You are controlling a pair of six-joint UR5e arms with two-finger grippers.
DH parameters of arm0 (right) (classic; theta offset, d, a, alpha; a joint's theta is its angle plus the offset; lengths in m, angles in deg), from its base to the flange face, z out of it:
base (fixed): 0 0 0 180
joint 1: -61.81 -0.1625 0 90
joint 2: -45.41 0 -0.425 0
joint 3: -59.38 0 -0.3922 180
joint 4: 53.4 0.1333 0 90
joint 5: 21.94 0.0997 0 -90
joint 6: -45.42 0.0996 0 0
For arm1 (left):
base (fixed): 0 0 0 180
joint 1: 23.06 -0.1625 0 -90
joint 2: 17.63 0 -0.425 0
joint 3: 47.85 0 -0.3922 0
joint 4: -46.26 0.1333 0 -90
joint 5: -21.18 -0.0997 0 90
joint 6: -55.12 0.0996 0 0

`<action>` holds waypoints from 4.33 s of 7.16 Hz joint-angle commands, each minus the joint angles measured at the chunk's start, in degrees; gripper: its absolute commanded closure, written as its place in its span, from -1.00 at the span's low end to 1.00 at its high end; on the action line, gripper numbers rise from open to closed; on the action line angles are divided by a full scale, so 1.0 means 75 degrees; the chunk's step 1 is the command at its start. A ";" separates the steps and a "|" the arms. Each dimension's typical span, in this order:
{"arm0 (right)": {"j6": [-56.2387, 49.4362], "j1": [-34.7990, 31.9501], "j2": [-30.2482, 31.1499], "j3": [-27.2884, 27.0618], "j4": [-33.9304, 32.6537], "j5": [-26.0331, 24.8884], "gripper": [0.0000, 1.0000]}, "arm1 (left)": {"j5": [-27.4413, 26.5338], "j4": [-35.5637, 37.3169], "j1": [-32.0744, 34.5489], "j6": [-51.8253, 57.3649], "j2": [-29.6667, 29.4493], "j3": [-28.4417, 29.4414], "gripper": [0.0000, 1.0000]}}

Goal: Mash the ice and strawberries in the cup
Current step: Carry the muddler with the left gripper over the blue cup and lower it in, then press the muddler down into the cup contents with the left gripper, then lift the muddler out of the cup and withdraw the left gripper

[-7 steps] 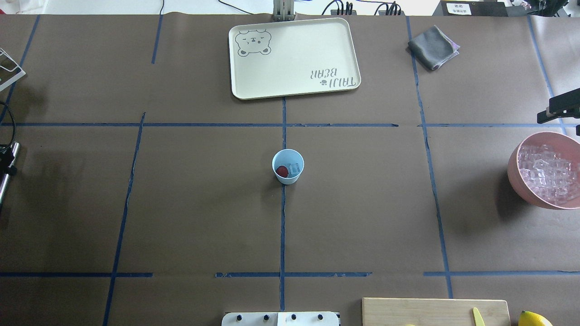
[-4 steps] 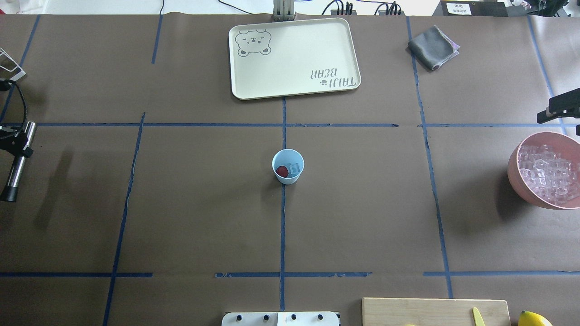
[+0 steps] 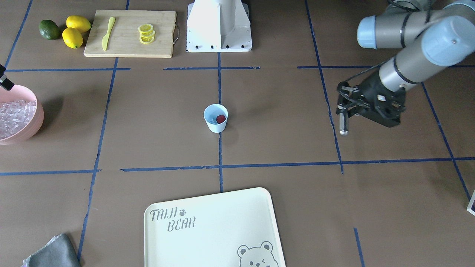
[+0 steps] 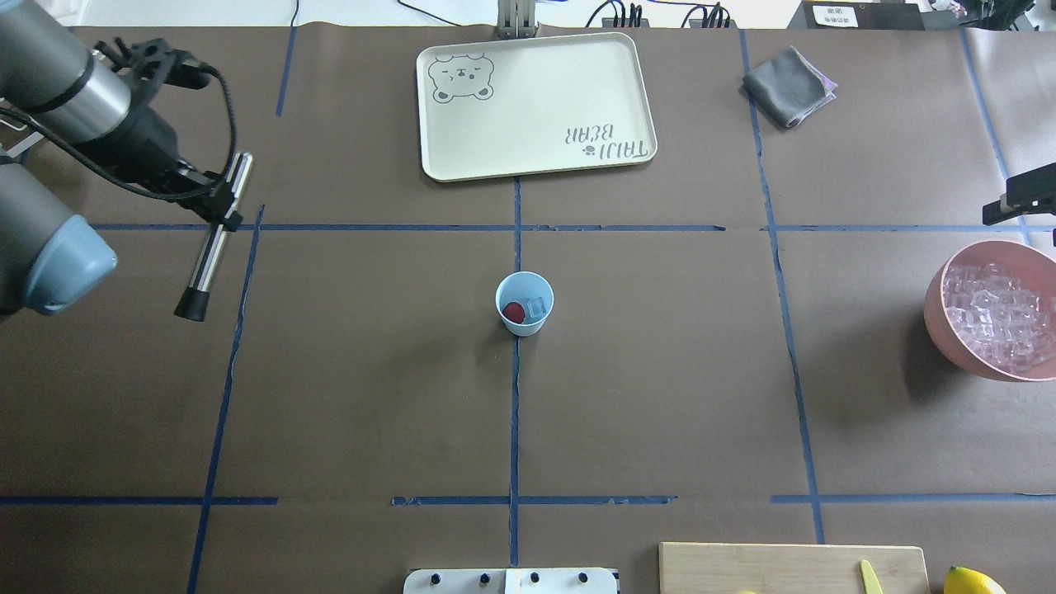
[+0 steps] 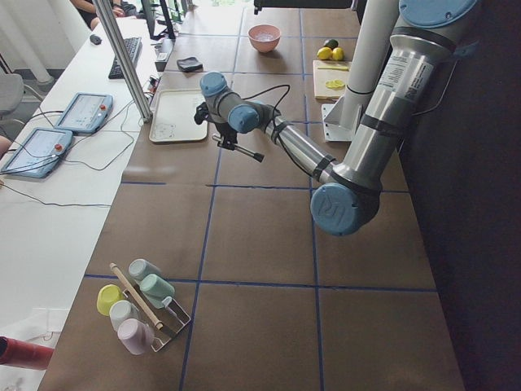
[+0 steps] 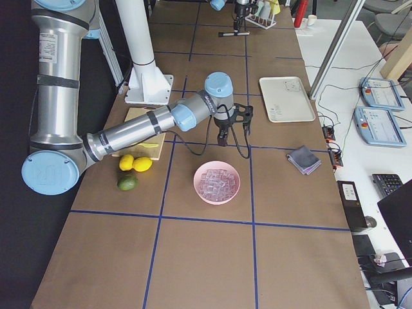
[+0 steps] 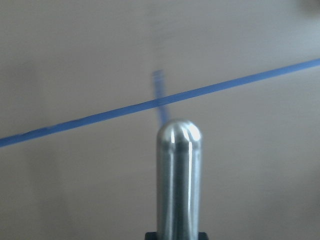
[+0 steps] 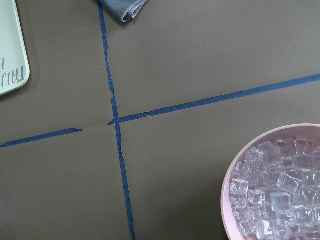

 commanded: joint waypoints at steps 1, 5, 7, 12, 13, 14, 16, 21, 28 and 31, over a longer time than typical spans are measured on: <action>0.0000 -0.0070 0.0125 -0.0292 0.0003 0.0053 -0.99 | -0.0895 -0.0807 -0.0688 -0.0086 -0.0671 -0.1010 1.00; 0.0000 -0.0176 0.0383 -0.0586 0.0061 0.0054 -0.99 | -0.5232 -0.5643 -0.2849 -0.0191 -0.0542 -0.1027 0.96; 0.0000 -0.0340 0.0477 -0.0645 0.0061 0.0054 -0.99 | -0.8583 -0.7475 -0.4607 -0.0086 -0.0554 -0.0422 0.96; 0.0000 -0.0352 0.0465 -0.0656 0.0061 0.0065 -0.99 | -1.0063 -0.9145 -0.5142 0.0922 -0.0999 0.1467 0.94; 0.0000 -0.0364 0.0465 -0.0656 0.0061 0.0065 -0.99 | -1.0064 -0.9157 -0.5142 0.0922 -0.1057 0.1643 0.93; 0.0000 -0.0352 0.0465 -0.0656 0.0061 0.0065 -0.99 | -1.0064 -0.9204 -0.5154 0.0922 -0.1162 0.1853 0.94; 0.0000 -0.0352 0.0465 -0.0656 0.0061 0.0065 -0.99 | -1.0064 -0.9274 -0.5247 0.0911 -0.1152 0.2007 0.95; 0.0000 -0.0352 0.0524 -0.0656 0.0061 0.0054 -0.99 | -1.0064 -0.9321 -0.5435 0.0911 -0.1116 0.2113 0.95; 0.0012 -0.0364 0.0792 -0.0692 0.0119 0.0042 -0.99 | -0.8806 -0.8669 -0.4200 0.1099 -0.1128 0.1013 1.00; 0.0012 -0.0446 0.1424 -0.0645 0.0890 0.0019 -0.99 | -0.7371 -0.7775 -0.2814 -0.0340 0.0132 0.0696 1.00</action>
